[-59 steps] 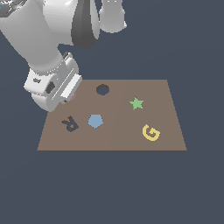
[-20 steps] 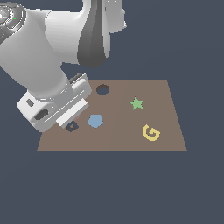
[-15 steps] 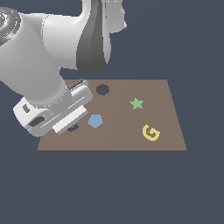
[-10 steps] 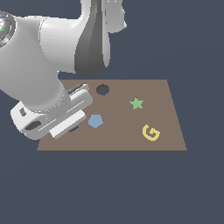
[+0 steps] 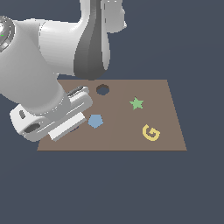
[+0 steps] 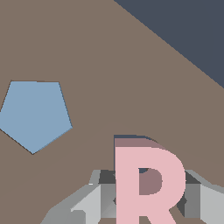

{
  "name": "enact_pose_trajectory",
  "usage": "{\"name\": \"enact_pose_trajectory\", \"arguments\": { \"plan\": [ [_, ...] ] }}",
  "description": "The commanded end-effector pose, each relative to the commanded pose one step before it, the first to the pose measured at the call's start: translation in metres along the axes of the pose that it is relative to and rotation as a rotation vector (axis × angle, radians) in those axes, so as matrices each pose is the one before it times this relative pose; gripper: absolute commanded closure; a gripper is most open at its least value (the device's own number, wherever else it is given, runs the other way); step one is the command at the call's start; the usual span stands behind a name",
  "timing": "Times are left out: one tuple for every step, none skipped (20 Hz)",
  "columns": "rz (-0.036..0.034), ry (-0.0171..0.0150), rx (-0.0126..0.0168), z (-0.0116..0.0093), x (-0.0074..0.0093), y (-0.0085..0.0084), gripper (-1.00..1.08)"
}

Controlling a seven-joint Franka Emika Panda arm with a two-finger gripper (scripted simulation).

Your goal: Insert a designated object into the corresponding slot on a board.

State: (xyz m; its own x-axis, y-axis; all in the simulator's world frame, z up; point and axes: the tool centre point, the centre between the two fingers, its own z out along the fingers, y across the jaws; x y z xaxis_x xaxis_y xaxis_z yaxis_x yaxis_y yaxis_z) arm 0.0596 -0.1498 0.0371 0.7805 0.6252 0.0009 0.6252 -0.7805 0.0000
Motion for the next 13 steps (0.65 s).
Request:
{"name": "enact_pose_trajectory", "arguments": {
  "plan": [
    [0.00245, -0.00046, 0.00026, 0.00526, -0.00017, -0.00011, 1.08],
    [0.00048, 0.00002, -0.00009, 0.00122, 0.00008, -0.00004, 1.08],
    [0.0, 0.0, 0.0, 0.00043, 0.00011, -0.00008, 1.08],
    [0.0, 0.0, 0.0, 0.0, 0.0, 0.0, -0.92],
    [0.0, 0.0, 0.0, 0.0, 0.0, 0.0, -0.92],
    [0.0, 0.0, 0.0, 0.0, 0.0, 0.0, -0.92],
    [0.0, 0.0, 0.0, 0.0, 0.0, 0.0, -0.92],
    [0.0, 0.0, 0.0, 0.0, 0.0, 0.0, -0.92],
    [0.0, 0.0, 0.0, 0.0, 0.0, 0.0, -0.92],
    [0.0, 0.0, 0.0, 0.0, 0.0, 0.0, -0.92],
    [0.0, 0.0, 0.0, 0.0, 0.0, 0.0, -0.92],
    [0.0, 0.0, 0.0, 0.0, 0.0, 0.0, -0.92],
    [0.0, 0.0, 0.0, 0.0, 0.0, 0.0, -0.92]
  ]
}}
